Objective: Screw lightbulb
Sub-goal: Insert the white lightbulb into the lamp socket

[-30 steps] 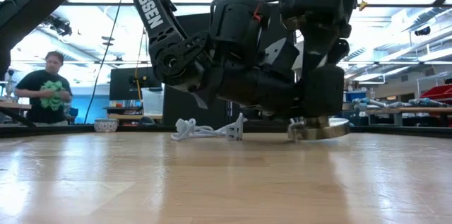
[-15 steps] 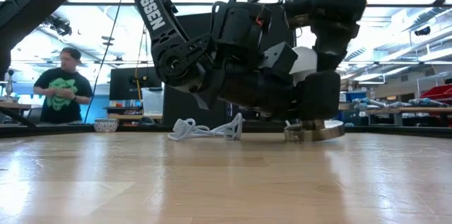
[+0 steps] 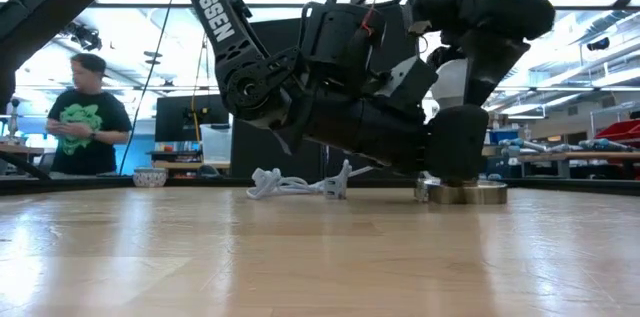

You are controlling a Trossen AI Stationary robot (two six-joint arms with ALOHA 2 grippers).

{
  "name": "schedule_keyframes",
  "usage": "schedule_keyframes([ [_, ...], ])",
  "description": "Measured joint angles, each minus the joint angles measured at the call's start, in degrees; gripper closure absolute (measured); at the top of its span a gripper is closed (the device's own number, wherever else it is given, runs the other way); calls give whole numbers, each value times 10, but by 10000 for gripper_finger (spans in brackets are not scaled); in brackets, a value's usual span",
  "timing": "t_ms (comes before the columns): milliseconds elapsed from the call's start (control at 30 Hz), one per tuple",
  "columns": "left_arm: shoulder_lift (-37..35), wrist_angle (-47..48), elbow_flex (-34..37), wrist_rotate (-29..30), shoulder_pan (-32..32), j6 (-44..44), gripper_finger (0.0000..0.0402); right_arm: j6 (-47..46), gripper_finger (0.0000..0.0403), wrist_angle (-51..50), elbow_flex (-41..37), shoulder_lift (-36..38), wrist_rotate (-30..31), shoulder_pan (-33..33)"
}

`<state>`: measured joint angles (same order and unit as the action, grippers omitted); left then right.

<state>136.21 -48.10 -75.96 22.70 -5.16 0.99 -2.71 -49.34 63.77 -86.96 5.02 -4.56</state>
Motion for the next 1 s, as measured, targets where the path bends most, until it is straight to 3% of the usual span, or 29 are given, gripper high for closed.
schedule_keyframes([
  [333, -1, 10, -1, -164, 29, -4, 204, 133, 76, -2, 0, 0, -1, -25],
  [633, -1, 12, -1, -257, 39, -30, 204, 245, 81, -4, 0, 0, 7, -30],
  [1000, 0, 9, 1, -392, 61, -45, 204, 352, 92, 6, 0, 0, -34, -35],
])
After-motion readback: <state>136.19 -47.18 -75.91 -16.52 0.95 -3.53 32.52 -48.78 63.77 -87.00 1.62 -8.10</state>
